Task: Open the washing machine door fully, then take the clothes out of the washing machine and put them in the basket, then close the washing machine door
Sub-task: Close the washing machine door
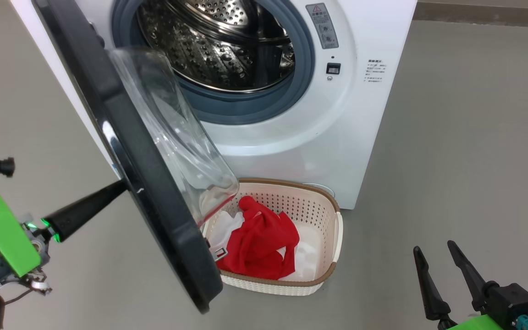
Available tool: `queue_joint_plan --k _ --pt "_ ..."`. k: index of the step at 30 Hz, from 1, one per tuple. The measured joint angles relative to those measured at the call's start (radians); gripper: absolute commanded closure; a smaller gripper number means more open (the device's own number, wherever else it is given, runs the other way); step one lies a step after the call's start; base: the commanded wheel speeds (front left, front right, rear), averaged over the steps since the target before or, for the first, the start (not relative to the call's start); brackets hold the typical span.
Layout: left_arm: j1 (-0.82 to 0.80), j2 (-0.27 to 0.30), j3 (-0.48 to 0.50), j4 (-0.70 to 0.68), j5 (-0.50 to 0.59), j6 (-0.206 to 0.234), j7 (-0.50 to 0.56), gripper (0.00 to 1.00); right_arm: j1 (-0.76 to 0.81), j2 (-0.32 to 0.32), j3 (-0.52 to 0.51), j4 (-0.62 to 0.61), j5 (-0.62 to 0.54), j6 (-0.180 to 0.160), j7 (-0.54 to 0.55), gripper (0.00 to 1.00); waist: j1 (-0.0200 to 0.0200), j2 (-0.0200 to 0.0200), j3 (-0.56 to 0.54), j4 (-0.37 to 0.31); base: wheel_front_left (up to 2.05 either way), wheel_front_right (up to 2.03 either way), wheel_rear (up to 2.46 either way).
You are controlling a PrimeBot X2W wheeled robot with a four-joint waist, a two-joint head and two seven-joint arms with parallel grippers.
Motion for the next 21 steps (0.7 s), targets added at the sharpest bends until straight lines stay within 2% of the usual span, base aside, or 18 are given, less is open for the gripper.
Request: queue_joint_plan --k 11,14,16,19,21 --pt "0.046 -0.003 0.026 0.01 0.019 0.0 -0.117 0.98 0.0 0.0 0.004 0.006 0.006 0.0 0.0 0.0 0.0 0.0 -0.015 0.031 0.0 0.0 0.0" --pt "0.105 -0.016 0.037 0.017 0.031 0.0 -0.174 0.9 0.0 0.0 0.008 0.007 0.011 0.0 0.0 0.0 0.0 0.0 -0.024 0.044 0.0 0.0 0.0" --pt "0.144 -0.024 0.039 0.022 0.046 0.0 -0.216 0.81 0.0 0.001 0.012 0.01 0.015 0.0 0.0 0.0 0.0 0.0 -0.03 0.053 0.0 0.0 0.0" --pt "0.198 -0.04 0.046 0.039 0.048 0.0 -0.277 0.76 0.0 0.001 0.018 0.011 0.016 0.0 0.0 0.0 -0.0001 0.0 -0.036 0.067 0.0 0.0 0.0" --pt "0.231 -0.048 0.047 0.044 0.05 0.0 -0.317 0.64 -0.001 0.001 0.024 0.013 0.017 0.0 0.0 0.0 0.0 0.0 -0.038 0.075 0.0 0.0 0.0"
